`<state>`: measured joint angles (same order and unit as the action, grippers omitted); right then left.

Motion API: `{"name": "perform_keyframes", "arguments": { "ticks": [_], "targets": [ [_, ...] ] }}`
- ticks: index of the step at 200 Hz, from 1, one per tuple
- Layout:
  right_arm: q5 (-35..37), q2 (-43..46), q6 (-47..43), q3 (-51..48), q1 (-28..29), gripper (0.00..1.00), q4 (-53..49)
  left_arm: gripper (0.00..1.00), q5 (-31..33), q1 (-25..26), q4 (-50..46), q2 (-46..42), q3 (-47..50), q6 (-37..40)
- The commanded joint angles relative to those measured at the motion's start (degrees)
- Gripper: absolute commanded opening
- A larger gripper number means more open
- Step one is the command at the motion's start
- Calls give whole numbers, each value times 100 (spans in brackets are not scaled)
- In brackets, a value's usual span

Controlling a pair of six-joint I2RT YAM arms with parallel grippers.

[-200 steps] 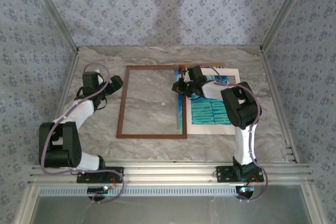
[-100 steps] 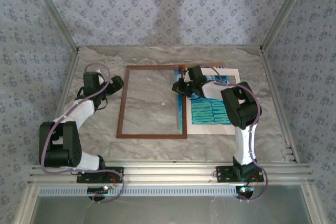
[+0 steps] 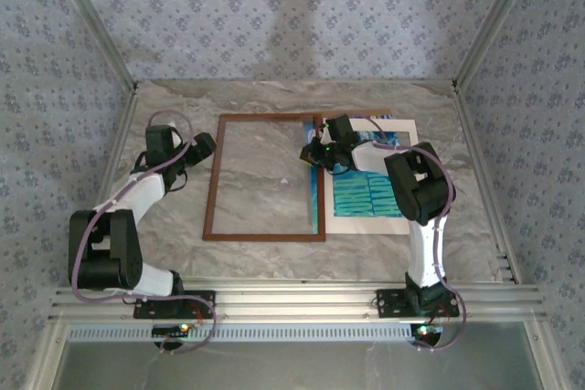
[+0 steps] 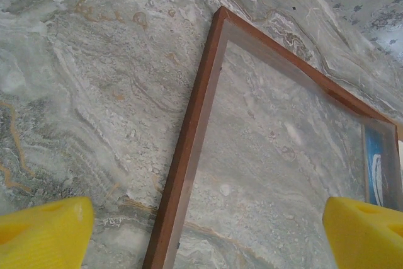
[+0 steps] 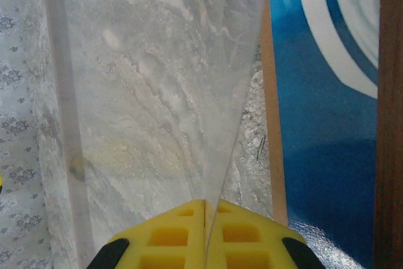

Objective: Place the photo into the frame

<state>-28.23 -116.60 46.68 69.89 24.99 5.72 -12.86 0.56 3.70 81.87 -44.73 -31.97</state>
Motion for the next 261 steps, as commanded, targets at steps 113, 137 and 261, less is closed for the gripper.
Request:
{"name": "perform_keyframes", "arguments": {
  "ticks": [113, 137, 261],
  "targets": [
    [-274, -152, -311, 322, 67, 1, -328, 94, -68, 59, 75, 110, -158, 138],
    [-340, -192, -389, 442, 93, 1, -433, 94, -74, 64, 69, 117, -163, 140],
    [-249, -56, -554, 567, 62, 0, -709, 94, -81, 67, 47, 186, -229, 164]
  ]
}}
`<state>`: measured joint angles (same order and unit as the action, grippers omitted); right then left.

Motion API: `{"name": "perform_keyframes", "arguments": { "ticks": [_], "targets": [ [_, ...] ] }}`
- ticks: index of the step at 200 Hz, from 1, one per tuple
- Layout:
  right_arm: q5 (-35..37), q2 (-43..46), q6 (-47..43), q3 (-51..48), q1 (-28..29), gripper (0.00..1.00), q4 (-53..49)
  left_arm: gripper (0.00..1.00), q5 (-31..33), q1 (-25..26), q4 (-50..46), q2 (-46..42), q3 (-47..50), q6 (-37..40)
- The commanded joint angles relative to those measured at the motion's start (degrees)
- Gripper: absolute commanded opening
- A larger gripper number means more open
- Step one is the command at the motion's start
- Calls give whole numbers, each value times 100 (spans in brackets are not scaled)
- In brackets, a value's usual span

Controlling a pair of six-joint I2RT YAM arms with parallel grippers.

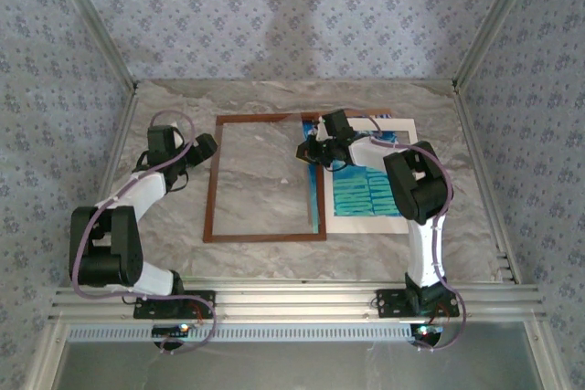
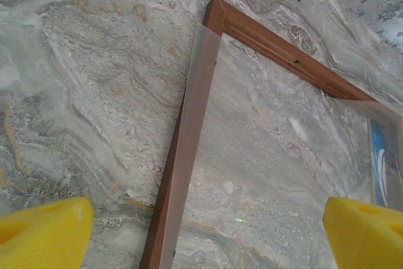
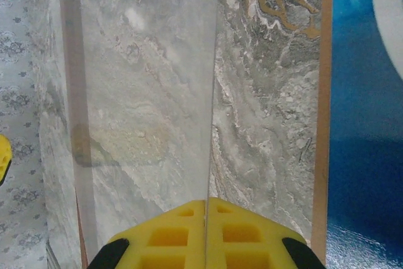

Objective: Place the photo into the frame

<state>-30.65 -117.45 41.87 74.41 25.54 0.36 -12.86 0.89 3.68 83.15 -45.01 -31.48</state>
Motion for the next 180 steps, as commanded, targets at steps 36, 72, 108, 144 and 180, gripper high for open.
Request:
{"name": "perform_keyframes", "arguments": {
  "ticks": [36, 72, 108, 144, 180],
  "targets": [
    [-28, 18, 242, -58, 18, 0, 281, 94, -85, 37, 54, 88, -175, 125],
    [-81, 300, 523, -458, 3, 0, 989, 94, -75, 35, 45, 104, -172, 134],
    [-90, 554, 1017, -855, 25, 0, 1792, 94, -57, 37, 36, 78, -166, 127],
    [85, 525, 1095, -819, 110, 0, 1837, 94, -26, 38, 19, 36, -159, 137],
    [163, 338, 1123, -707, 127, 0, 1836, 94, -32, 42, 27, 43, -157, 126]
  ]
}}
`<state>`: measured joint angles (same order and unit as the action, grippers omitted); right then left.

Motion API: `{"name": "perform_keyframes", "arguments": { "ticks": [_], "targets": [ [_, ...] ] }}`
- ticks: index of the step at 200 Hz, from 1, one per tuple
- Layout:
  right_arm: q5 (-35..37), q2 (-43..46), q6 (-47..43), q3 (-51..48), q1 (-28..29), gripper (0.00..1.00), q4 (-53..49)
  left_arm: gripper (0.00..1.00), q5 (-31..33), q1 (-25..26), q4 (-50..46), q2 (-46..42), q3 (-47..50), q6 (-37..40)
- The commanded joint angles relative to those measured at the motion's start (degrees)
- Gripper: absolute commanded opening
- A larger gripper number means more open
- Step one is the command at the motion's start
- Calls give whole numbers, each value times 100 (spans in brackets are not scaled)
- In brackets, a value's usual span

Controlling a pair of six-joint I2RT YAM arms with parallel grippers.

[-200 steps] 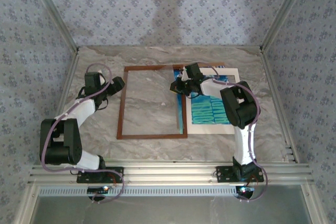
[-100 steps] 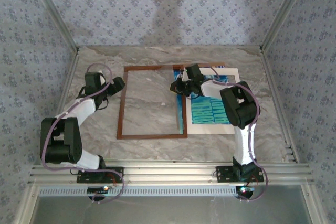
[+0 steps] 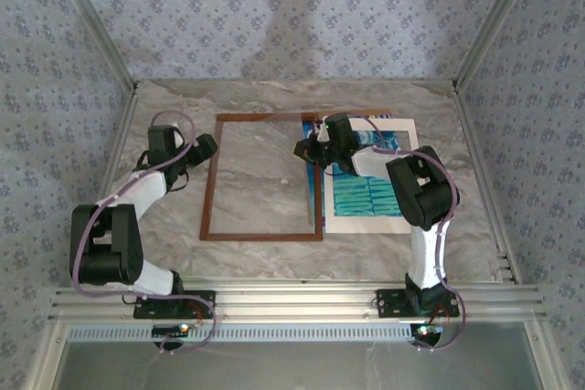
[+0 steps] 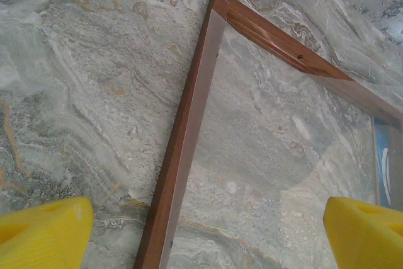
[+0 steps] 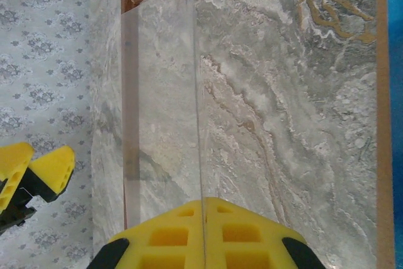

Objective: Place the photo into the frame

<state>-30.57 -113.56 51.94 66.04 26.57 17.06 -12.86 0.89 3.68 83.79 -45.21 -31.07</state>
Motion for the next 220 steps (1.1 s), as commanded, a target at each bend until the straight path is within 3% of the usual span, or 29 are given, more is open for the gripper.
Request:
{"name": "perform_keyframes", "arguments": {
  "ticks": [1, 113, 220],
  "targets": [
    [155, -56, 110, 134, 20, 0, 166, 94, -32, 39, 27, -25, -133, 84],
    [-209, 785, 156, 181, 370, 0, 158, 95, 307, 35, -147, -228, -166, 180],
    [-28, 576, 1334, 1329, 916, 0, 1161, 98, 1594, -216, -218, -1175, -50, -203]
  ]
}}
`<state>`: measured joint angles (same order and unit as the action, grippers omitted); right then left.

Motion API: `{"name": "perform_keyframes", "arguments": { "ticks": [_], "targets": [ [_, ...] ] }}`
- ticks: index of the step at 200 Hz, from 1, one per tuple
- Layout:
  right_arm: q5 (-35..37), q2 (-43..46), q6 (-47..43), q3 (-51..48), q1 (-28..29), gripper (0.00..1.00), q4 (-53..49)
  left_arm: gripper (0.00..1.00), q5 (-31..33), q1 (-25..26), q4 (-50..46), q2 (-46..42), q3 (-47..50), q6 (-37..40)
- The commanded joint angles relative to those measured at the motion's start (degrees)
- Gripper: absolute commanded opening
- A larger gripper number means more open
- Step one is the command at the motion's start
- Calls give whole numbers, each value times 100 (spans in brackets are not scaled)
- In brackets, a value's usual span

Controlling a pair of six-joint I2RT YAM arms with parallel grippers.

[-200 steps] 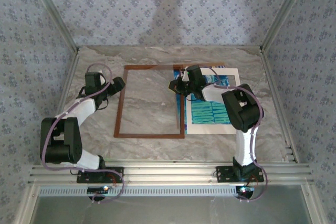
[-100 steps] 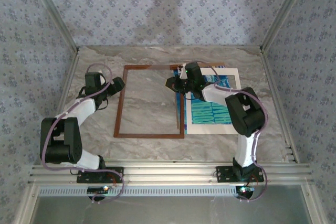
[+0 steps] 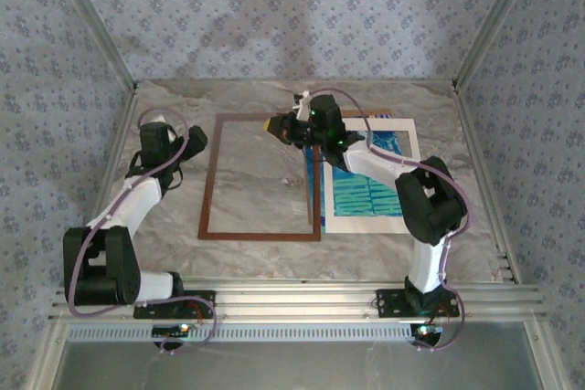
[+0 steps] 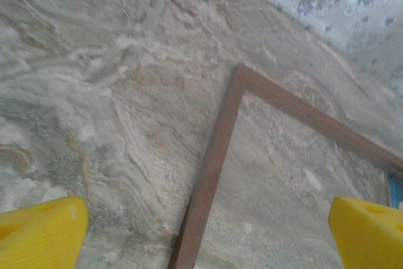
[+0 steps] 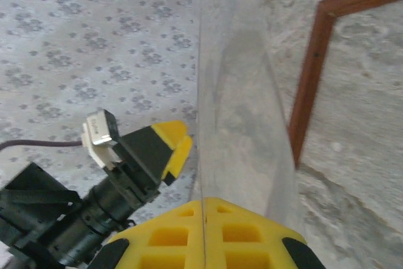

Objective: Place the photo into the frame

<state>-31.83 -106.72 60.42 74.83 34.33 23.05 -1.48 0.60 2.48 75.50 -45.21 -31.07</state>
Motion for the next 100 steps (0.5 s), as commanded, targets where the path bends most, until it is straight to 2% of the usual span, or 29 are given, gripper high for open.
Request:
{"name": "perform_keyframes", "arguments": {
  "ticks": [1, 37, 100],
  "targets": [
    [103, -119, 496, 461, 146, 0, 583, 98, 464, -208, -102, -358, -63, -214],
    [31, -417, 978, 1241, 407, 0, 821, 98, 679, -682, -248, -792, -291, -467],
    [33, -633, 719, 2517, 861, 0, 226, 98, 730, -1475, -655, -867, -930, -487]
  ]
}}
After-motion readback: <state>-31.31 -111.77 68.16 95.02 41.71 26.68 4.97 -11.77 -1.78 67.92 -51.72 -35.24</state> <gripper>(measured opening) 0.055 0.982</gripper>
